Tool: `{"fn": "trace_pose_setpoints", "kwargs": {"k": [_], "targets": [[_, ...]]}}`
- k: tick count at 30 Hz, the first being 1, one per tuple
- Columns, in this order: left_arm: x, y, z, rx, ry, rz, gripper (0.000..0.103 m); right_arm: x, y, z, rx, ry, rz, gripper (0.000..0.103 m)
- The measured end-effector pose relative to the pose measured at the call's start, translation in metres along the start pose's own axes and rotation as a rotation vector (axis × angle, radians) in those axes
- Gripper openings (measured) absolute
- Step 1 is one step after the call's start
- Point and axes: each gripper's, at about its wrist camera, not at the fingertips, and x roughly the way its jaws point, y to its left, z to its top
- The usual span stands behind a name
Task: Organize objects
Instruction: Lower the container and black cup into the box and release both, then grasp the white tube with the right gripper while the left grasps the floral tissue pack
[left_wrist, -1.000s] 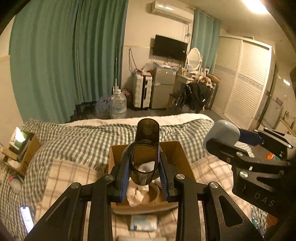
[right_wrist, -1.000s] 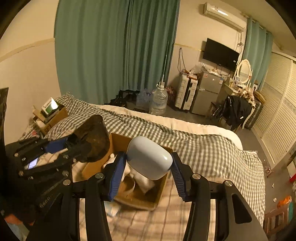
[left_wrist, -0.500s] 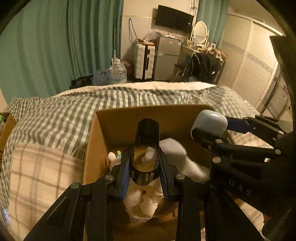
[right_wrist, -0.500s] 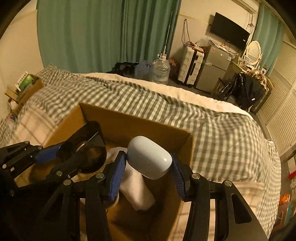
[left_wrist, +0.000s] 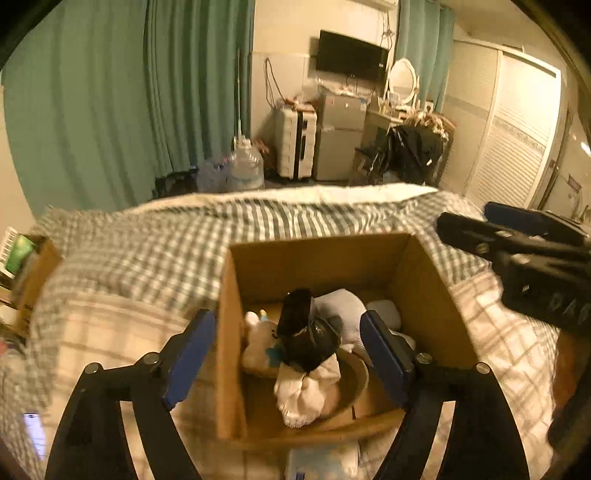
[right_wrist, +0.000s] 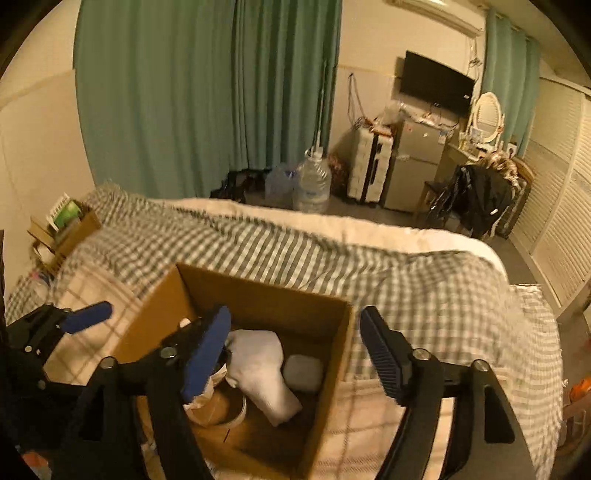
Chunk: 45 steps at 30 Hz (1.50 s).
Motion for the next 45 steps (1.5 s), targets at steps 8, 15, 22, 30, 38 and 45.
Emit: {"fn": "trace_pose_setpoints", "kwargs": {"k": [8, 15, 22, 30, 38, 45], "targets": [[-0.107, 0.015, -0.004, -0.002, -0.102, 0.076, 0.103, -0.118, -0.001, -0.001, 0.003, -0.086, -0.021, 0.090], [-0.149, 0.028, -0.034, -0.036, -0.109, 0.112, 0.103, -0.163, 0.023, -0.034, -0.052, -0.096, -0.004, 0.090], [-0.124, 0.038, -0.100, -0.114, -0.048, 0.155, 0.103, -0.115, 0.055, -0.103, -0.077, 0.016, 0.056, 0.090], [-0.077, 0.039, -0.141, -0.064, 0.034, 0.263, 0.103, -0.020, 0.083, -0.165, -0.100, 0.207, 0.131, 0.084], [-0.064, 0.055, -0.154, -0.128, 0.078, 0.235, 0.103, 0.027, 0.111, -0.199, -0.158, 0.386, 0.289, 0.061], [-0.060, 0.058, -0.158, -0.147, 0.096, 0.219, 0.103, 0.036, 0.115, -0.209, -0.152, 0.446, 0.303, 0.041]]}}
